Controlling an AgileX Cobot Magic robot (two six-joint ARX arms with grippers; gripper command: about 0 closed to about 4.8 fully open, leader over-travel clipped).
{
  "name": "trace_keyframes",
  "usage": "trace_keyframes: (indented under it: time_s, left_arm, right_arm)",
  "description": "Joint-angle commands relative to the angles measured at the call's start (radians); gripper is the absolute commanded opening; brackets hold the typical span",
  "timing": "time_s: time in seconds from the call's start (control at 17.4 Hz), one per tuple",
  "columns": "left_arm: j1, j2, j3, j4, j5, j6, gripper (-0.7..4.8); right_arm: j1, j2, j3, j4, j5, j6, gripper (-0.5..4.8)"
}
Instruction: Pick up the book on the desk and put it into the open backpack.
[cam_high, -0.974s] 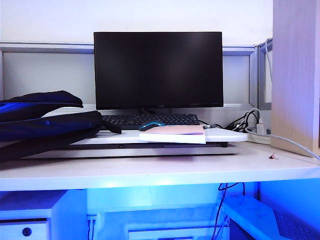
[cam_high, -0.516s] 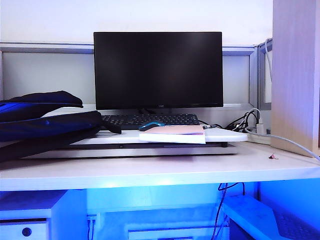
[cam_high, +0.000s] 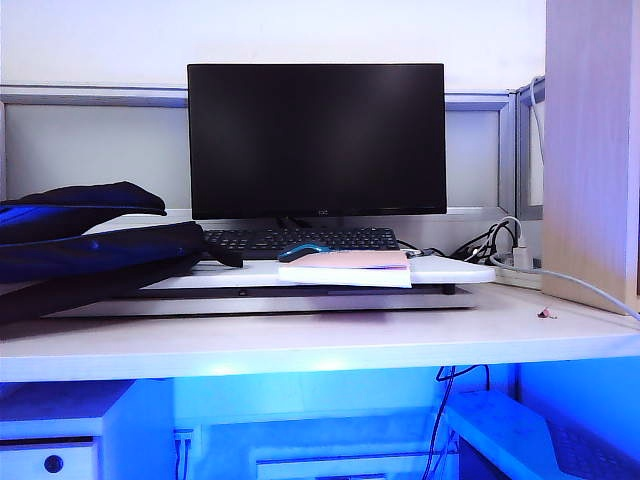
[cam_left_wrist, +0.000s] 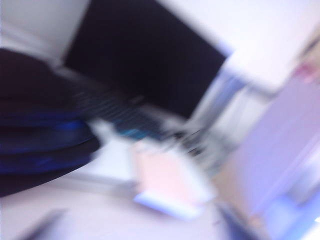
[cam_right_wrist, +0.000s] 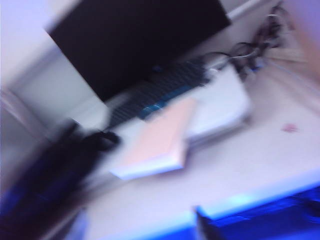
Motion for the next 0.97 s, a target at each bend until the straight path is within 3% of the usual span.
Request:
trace_keyframes:
  time_s: [0.06, 0.17, 0.23, 0.52, 0.97]
  left_arm:
    - [0.000, 0.000, 0.013, 0.148, 0.028, -0.254, 4.79]
    - [0.000, 0.000, 0.040, 0.229, 0.007, -0.370, 4.79]
    - [0.000, 0.000, 0.067, 0.248, -0.012, -0.405, 4.79]
    - [0.001, 0.040, 0.301, 0.251, -0.122, -0.443, 4.79]
    - [0.001, 0.332, 0.624, 0.255, -0.121, -0.458, 4.79]
  right_arm:
    - [0.001, -0.010, 0.080, 0.013, -0.038, 0.136, 3.53]
    - [0.001, -0.010, 0.152, 0.014, -0.037, 0.204, 4.57]
    - [0.001, -0.009, 0.189, 0.013, -0.034, 0.226, 4.74]
    - [0.001, 0.046, 0.395, 0.013, -0.034, 0.250, 4.76]
    - [0.002, 0.322, 0.602, 0.117, -0.046, 0.264, 4.77]
